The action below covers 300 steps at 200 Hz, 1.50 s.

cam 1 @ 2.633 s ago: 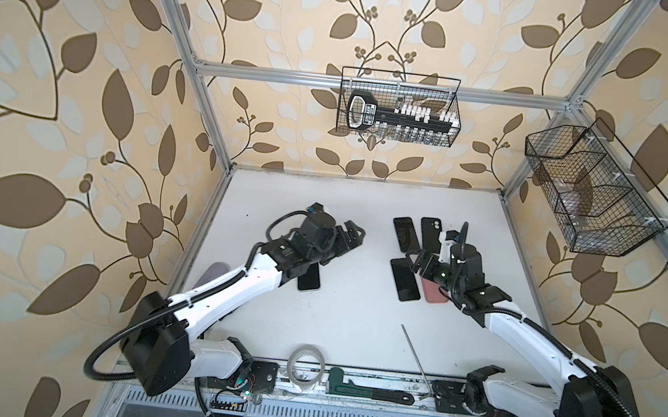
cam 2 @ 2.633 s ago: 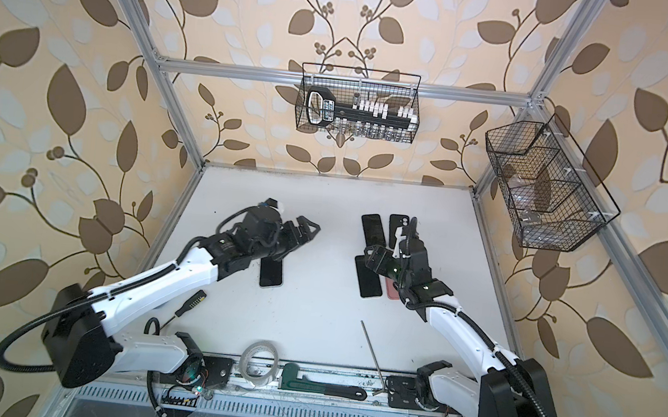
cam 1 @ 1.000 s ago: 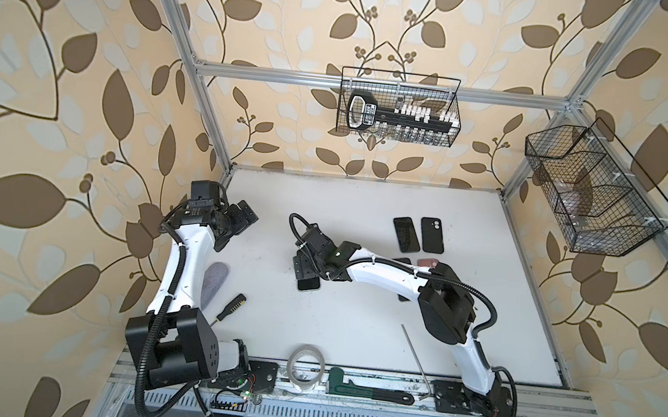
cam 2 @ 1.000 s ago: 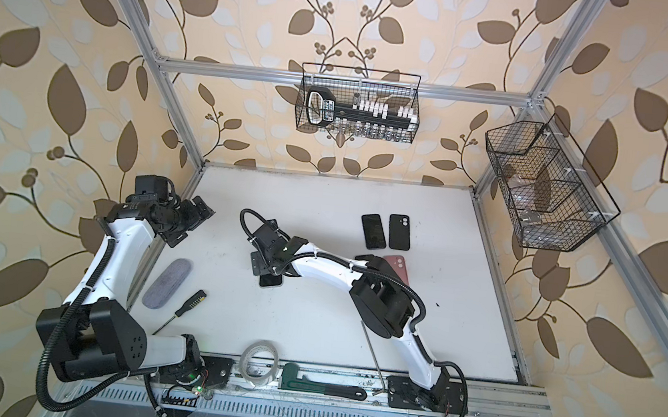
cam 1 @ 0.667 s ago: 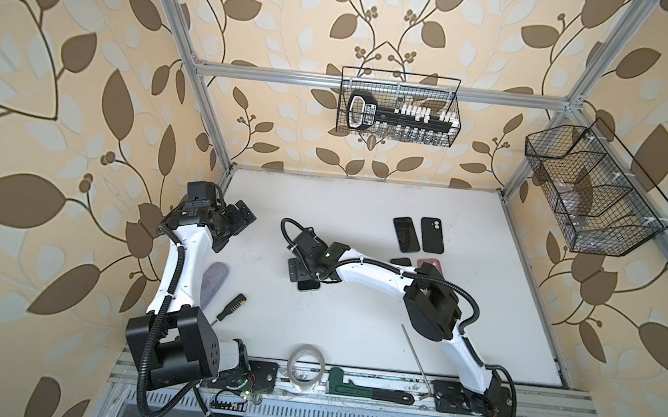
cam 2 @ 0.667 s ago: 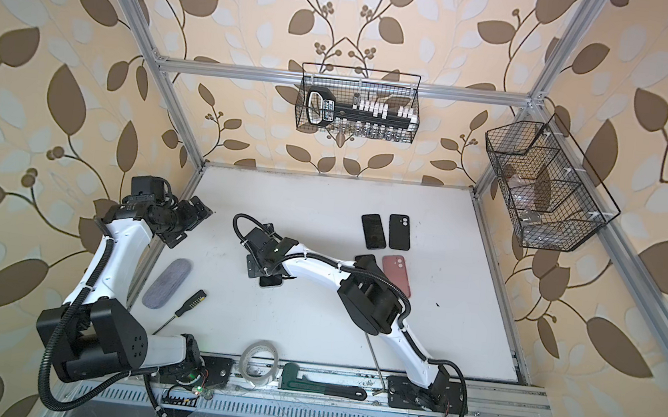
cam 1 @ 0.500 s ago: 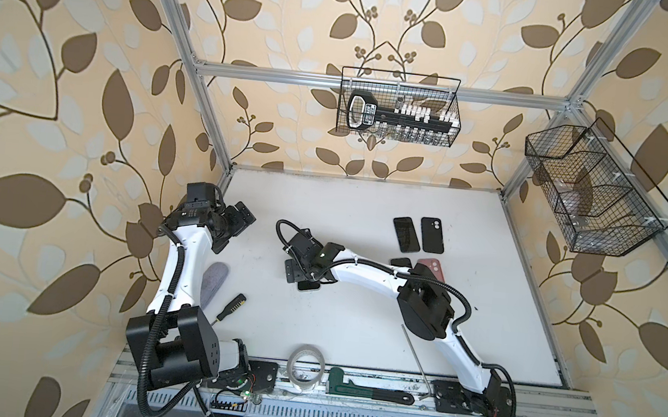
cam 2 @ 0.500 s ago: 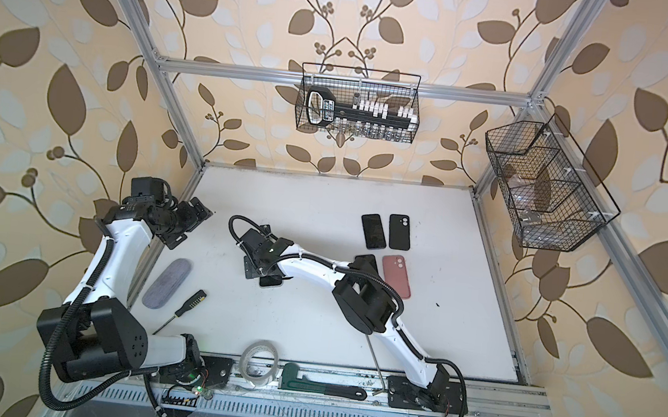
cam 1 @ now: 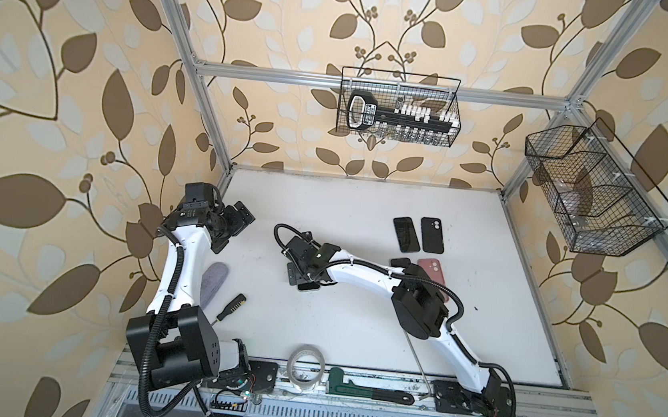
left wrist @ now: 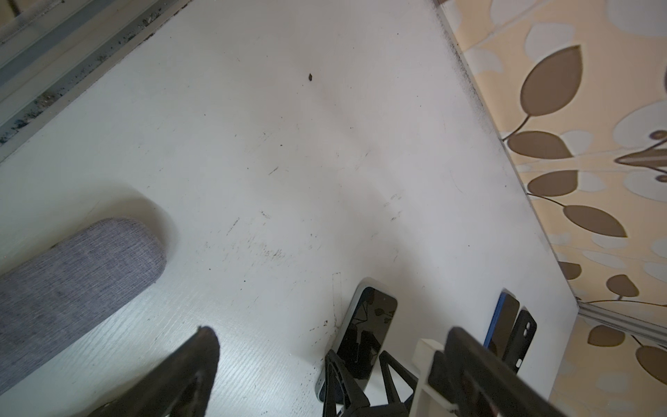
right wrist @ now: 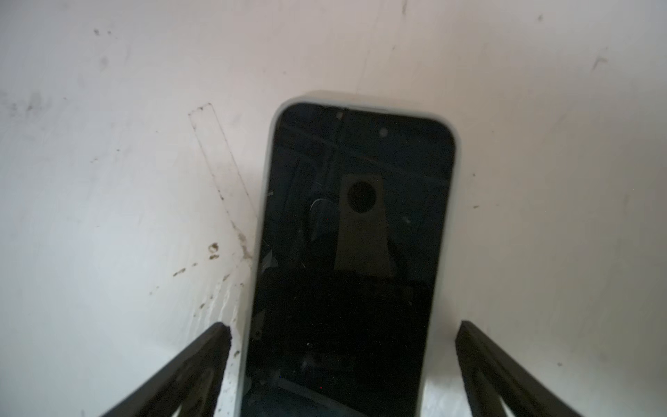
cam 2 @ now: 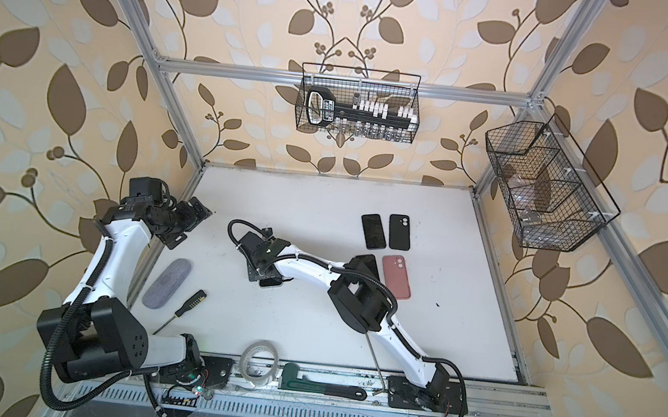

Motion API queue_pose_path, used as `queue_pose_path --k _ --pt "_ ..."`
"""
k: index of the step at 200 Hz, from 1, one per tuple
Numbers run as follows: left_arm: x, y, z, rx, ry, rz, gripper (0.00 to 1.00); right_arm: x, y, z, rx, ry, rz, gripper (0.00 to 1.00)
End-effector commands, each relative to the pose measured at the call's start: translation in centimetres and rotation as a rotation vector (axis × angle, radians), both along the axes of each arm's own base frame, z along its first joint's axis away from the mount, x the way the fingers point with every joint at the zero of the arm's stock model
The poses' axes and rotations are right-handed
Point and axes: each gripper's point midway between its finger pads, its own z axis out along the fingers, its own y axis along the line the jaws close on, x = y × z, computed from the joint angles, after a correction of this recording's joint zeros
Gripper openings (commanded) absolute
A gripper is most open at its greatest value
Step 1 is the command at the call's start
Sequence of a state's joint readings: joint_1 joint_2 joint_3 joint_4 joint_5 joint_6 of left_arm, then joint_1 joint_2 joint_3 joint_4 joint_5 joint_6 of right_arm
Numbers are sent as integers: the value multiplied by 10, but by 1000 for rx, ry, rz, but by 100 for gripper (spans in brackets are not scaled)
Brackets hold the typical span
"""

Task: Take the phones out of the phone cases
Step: 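Lower the right gripper over the silver phone lying on the table, then close the right gripper on the silver phone's edges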

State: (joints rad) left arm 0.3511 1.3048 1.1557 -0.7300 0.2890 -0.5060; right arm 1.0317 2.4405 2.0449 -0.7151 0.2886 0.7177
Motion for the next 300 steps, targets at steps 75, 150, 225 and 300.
queue_pose_path --k 75,150,225,300 --pt "-1 1 -4 -21 2 10 99 -3 -1 -11 -62 1 3 99" --pt "-1 1 -5 -26 1 9 99 -3 -5 -14 -124 -9 15 92" --pt "-1 0 -6 -31 3 8 99 -7 -8 -25 -160 1 27 82" --pt "-2 0 -7 -32 7 8 99 -1 -11 -11 -118 -29 31 70"
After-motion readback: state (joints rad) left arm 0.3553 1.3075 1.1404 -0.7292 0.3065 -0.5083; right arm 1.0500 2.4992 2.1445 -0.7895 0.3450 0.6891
